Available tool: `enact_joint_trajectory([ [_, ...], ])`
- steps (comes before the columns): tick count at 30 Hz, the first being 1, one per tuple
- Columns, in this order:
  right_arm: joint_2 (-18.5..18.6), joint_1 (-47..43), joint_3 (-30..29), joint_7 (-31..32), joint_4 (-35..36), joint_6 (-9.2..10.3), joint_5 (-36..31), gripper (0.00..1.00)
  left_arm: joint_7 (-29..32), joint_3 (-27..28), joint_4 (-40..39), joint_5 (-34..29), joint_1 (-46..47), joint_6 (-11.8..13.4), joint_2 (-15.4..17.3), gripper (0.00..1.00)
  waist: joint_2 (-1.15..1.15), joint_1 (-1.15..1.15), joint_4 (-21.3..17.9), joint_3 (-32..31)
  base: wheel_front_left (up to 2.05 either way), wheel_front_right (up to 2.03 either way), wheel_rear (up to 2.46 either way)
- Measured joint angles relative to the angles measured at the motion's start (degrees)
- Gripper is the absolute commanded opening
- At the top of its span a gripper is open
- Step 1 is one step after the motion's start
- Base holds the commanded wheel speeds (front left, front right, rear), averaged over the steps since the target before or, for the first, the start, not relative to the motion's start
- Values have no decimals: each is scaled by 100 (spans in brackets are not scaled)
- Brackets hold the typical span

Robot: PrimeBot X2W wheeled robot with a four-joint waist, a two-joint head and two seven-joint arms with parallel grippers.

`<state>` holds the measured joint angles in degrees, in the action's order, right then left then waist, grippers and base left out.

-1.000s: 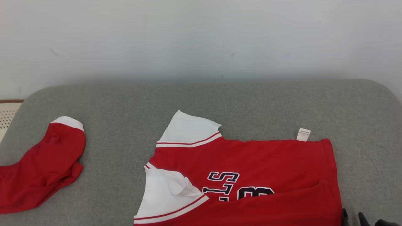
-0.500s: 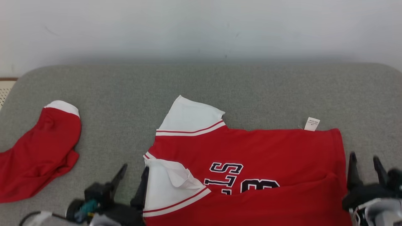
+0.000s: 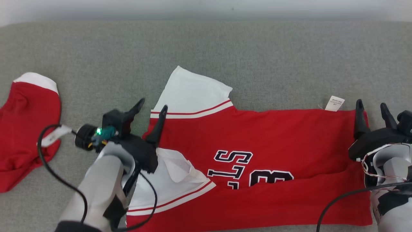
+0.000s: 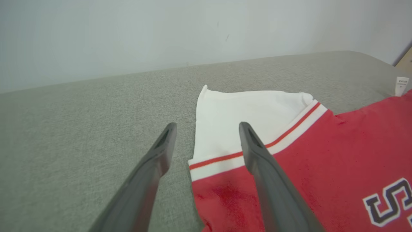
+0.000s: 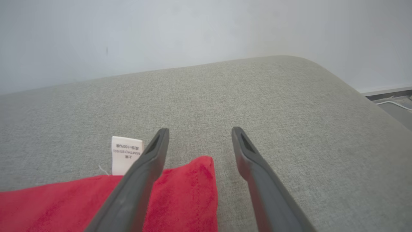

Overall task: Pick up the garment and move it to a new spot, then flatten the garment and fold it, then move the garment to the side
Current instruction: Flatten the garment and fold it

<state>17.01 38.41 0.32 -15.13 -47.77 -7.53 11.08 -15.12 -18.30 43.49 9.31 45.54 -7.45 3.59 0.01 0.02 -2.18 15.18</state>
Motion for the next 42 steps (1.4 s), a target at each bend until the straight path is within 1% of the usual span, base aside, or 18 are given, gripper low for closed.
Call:
enact_joint_trajectory([
  [3, 43, 155, 71, 1, -97, 0, 21, 100, 1, -323, 499, 199, 558, -1, -11, 100, 0, 0, -3, 187, 0, 0, 0],
  [6, 23, 258, 157, 0, -116, 0, 83, 100, 168, -605, 1005, 335, 1115, -1, 1, 100, 0, 0, -29, 340, 0, 0, 0],
  [11, -57, 318, 315, 1, -70, 0, 163, 100, 544, -944, 1610, 637, 1909, -1, -12, 100, 0, -1, -176, 501, 0, 0, 0],
  [14, -100, 320, 441, 0, -41, 0, 212, 100, 883, -1099, 1953, 777, 2189, -1, -23, 100, 0, -1, -311, 559, 0, 0, 0],
  [17, -147, 335, 556, 1, -13, 0, 272, 100, 1092, -1189, 2172, 957, 2402, -1, -25, 100, 0, -1, -464, 609, 0, 0, 0],
  [27, -254, 451, 837, 0, 376, 0, 495, 100, 1204, -1255, 2703, 1236, 2829, -1, 93, 100, 0, -2, -909, 827, 0, 0, 0],
  [35, -280, 528, 980, 0, 639, 0, 621, 100, 1095, -1233, 2860, 1328, 2881, 44, 171, 100, 0, -2, -1123, 1019, 0, 0, 0],
  [37, -290, 512, 1021, 0, 666, 0, 664, 100, 1029, -1225, 2881, 1352, 2881, 48, 189, 81, -1, -2, -1158, 1055, 0, 0, 0],
  [38, -287, 493, 1022, 0, 680, 0, 667, 100, 1015, -1227, 2883, 1356, 2881, 48, 187, 44, -1, -2, -1158, 1060, 0, 0, 0],
  [39, -281, 461, 1017, 0, 692, 0, 681, 100, 979, -1230, 2886, 1370, 2881, 48, 180, 28, -1, -2, -1151, 1063, 0, 0, 0],
  [40, -277, 437, 1015, 1, 693, 0, 691, 100, 947, -1247, 2893, 1371, 2881, 48, 171, 0, -1, -2, -1140, 1065, 0, 0, 0],
  [42, -274, 428, 1012, 0, 693, 0, 714, 100, 892, -1267, 2898, 1381, 2880, 45, 146, 0, -1, -2, -1112, 1065, 0, 0, 0],
])
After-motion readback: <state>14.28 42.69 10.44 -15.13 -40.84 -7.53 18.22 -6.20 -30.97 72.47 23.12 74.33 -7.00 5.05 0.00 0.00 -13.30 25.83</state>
